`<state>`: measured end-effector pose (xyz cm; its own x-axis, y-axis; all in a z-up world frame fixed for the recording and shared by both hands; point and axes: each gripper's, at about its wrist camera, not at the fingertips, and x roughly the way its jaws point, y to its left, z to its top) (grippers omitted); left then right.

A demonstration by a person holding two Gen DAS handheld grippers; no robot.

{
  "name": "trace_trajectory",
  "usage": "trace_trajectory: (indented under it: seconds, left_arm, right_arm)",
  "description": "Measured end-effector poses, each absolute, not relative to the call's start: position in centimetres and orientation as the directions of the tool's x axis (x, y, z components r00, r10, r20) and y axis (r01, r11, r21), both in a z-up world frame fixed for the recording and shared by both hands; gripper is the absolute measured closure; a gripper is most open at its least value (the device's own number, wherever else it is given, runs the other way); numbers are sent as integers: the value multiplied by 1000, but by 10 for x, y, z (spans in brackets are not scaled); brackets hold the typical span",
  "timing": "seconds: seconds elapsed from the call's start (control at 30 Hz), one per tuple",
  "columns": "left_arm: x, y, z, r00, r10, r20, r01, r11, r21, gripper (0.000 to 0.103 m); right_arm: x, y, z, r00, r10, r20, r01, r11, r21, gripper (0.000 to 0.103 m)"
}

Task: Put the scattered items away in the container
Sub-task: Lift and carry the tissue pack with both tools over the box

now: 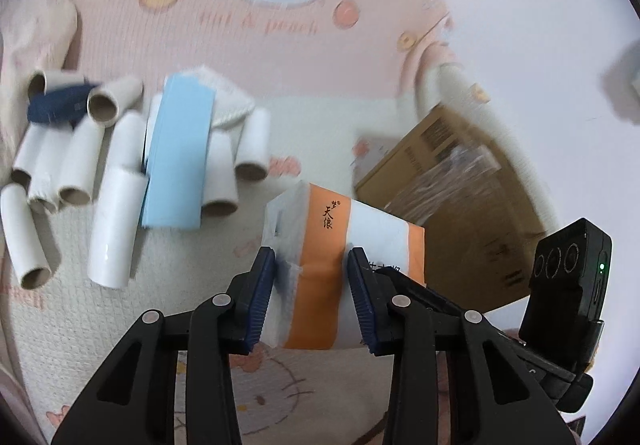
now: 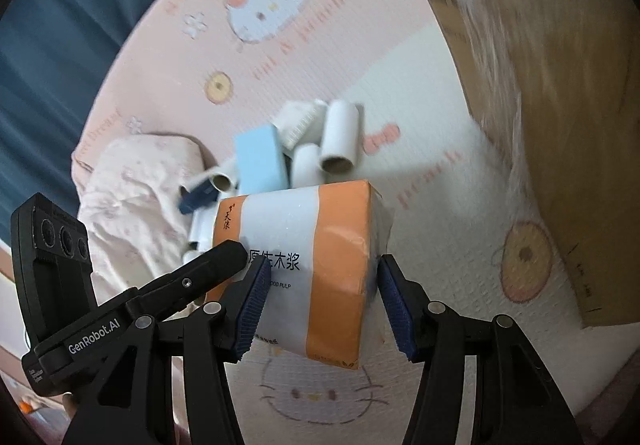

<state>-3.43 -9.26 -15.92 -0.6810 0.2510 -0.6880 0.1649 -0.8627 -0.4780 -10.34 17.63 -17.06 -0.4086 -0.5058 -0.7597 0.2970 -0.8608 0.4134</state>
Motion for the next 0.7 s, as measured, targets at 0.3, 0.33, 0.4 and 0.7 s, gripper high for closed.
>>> trace_trajectory:
  seconds: [0.3, 0.33, 0.4, 0.7]
  left_arm:
    - [-30, -79, -99, -756, 236, -611, 111, -873, -475, 62]
    - [-30, -77, -93, -760, 237, -605, 106, -873, -476, 62]
    - [-31, -75, -83, -770, 237, -592, 97, -874, -476, 62]
    - [-56, -46, -50, -799, 251, -546, 55, -874, -483, 62]
  right_arm:
    - [-94, 175, -103, -502, -519, -692, 362, -853, 376, 49]
    - [-93, 176, -98, -506, -521, -687, 365, -851, 377, 49]
    - [-94, 177, -87, -515, -526, -677, 373, -849, 375, 49]
    - [-108, 196, -42, -557, -528, -641, 390, -848, 359, 49]
